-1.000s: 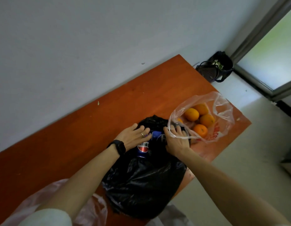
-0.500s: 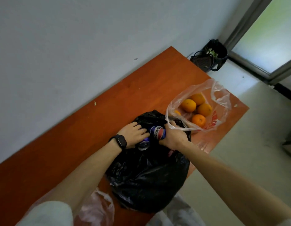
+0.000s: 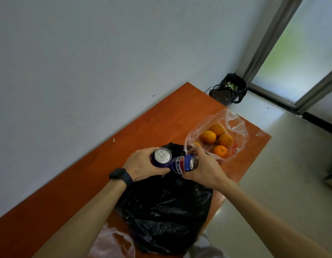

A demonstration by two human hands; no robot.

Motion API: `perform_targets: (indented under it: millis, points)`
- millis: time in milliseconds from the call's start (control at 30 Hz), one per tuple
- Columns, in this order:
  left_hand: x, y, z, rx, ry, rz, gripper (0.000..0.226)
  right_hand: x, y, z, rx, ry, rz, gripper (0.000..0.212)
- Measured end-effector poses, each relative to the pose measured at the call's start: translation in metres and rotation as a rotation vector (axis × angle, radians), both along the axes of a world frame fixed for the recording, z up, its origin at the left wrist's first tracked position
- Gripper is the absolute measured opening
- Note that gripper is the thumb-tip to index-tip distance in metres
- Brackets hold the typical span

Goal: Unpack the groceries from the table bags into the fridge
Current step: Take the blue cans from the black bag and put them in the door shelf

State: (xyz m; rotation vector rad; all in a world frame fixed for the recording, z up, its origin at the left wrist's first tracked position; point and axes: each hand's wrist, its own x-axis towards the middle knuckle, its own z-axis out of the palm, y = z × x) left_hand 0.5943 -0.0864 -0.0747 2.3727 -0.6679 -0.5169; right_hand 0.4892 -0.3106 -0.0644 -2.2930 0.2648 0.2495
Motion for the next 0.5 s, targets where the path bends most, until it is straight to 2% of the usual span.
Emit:
perform_targets:
  millis: [100, 267, 367, 500]
  points:
    - [-0.007, -0.013, 0.023, -0.129, 0.031, 0.025, 0.069, -0.018, -0.011, 0.023, 0.146, -0.089, -0.104, 0.075]
    - [-0.021, -0.066, 0.075, -0.302, 0.051, -0.011, 0.065, -0.057, -0.053, 0.063, 0.487, -0.220, -0.394, 0.070]
    - [-0.033, -0.121, 0.103, -0.417, 0.142, -0.059, 0.069, -0.086, -0.095, 0.084, 0.647, -0.332, -0.520, 0.067]
    - [-0.066, -0.222, 0.137, -0.567, 0.233, -0.182, 0.063, -0.135, -0.165, 0.110, 0.807, -0.474, -0.606, 0.064]
